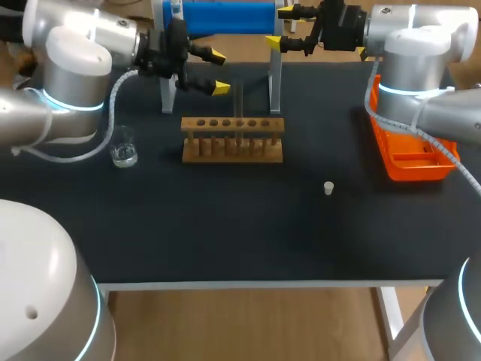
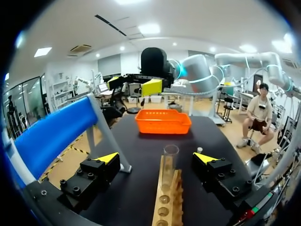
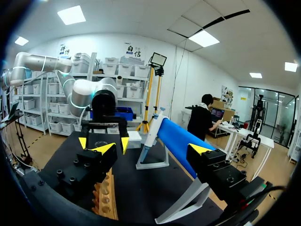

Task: Invert the test tube, pick up the pipette, mount the tip to pipette, aspirate from beaker and dispense into the tube, eject the tip, return the pipette, and cap with the stopper.

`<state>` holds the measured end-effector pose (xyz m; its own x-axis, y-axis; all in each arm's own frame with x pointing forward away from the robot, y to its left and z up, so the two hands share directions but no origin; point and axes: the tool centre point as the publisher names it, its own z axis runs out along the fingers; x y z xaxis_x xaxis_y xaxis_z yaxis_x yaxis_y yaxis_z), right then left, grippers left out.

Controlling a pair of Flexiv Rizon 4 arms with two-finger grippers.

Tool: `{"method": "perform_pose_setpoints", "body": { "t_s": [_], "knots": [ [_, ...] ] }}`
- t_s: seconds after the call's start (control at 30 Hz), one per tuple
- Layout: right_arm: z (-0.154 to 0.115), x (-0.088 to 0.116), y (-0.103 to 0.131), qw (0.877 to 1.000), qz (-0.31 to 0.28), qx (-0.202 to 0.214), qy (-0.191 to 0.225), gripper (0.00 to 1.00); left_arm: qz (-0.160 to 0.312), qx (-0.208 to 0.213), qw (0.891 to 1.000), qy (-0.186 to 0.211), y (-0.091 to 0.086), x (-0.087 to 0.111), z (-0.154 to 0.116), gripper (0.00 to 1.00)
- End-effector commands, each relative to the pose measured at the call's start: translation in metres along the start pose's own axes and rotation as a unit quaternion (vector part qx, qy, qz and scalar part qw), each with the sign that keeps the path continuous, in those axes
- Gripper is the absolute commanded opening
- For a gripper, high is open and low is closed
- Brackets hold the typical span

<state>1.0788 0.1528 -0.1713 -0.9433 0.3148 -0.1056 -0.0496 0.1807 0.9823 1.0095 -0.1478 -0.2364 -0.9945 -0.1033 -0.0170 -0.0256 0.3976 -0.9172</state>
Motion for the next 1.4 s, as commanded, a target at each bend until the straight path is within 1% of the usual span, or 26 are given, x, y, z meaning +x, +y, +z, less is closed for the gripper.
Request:
{"method": "perform_pose_setpoints", "body": {
  "t_s": [0.03, 0.3, 0.5, 0.7, 0.9, 1.07, 1.17, 1.4],
  "knots": [
    [-0.001, -0.001, 0.0, 1.0, 0.0, 0.001, 0.002, 1.0, -0.004, -0.002, 1.0, -0.001, 0.005, 0.002, 0.01, 1.0],
    [-0.001, -0.001, 0.0, 1.0, 0.0, 0.001, 0.002, 1.0, -0.013, 0.003, 0.999, -0.03, 0.01, 0.01, 0.02, 1.0],
    [-0.001, -0.001, 0.0, 1.0, 0.0, 0.001, 0.002, 1.0, -0.015, 0.005, 0.999, -0.031, 0.014, 0.013, 0.028, 1.0],
    [-0.001, -0.001, 0.0, 1.0, 0.0, 0.001, 0.002, 1.0, -0.013, -0.001, 1.0, -0.017, 0.017, 0.013, 0.037, 1.0],
    [-0.001, -0.001, 0.0, 1.0, 0.0, 0.001, 0.002, 1.0, -0.013, -0.007, 1.0, -0.001, 0.021, 0.01, 0.04, 1.0],
    [-0.001, -0.001, 0.0, 1.0, 0.0, 0.001, 0.002, 1.0, -0.01, -0.008, 1.0, 0.002, 0.022, 0.006, 0.043, 1.0],
    [-0.001, -0.001, 0.0, 1.0, 0.0, 0.001, 0.002, 1.0, -0.009, -0.011, 1.0, 0.013, 0.025, 0.005, 0.049, 1.0],
    [-0.001, -0.001, 0.0, 1.0, 0.0, 0.001, 0.002, 1.0, -0.007, -0.013, 1.0, 0.021, 0.026, 0.006, 0.056, 1.0]
  ]
}}
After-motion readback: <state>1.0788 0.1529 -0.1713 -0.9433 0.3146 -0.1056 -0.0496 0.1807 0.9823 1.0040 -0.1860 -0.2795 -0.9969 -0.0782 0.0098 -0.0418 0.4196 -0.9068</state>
